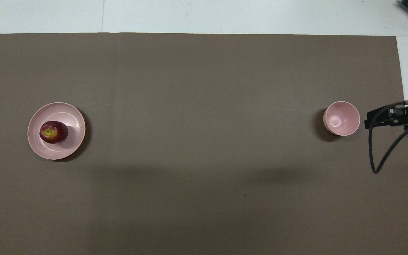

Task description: Move apple from plate to bowl

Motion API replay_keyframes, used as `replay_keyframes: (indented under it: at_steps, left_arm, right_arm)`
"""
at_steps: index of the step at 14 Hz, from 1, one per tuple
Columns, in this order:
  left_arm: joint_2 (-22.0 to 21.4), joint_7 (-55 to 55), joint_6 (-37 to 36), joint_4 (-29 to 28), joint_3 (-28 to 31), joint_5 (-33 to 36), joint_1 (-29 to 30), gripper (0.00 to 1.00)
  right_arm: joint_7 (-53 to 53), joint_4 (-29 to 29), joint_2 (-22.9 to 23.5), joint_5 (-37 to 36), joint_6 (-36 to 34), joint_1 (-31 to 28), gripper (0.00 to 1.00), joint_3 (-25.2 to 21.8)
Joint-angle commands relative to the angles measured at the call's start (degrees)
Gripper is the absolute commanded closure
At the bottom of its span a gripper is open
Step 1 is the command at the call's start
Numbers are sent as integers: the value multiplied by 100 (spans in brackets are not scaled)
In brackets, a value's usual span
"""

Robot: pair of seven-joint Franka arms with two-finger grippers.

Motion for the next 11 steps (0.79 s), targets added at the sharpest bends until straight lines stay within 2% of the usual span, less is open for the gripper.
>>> replay_keyframes:
  at_steps: [1,11]
  left_arm:
    - [-1,-68,-47,104,9,62,-77,0]
    - [-36,-85,-116,52,0,35,-51,0]
  right_arm:
    - [-117,-82,-89,180,-217,46,0,-9]
    - [-134,-48,-64,171,-175,11,0,-8]
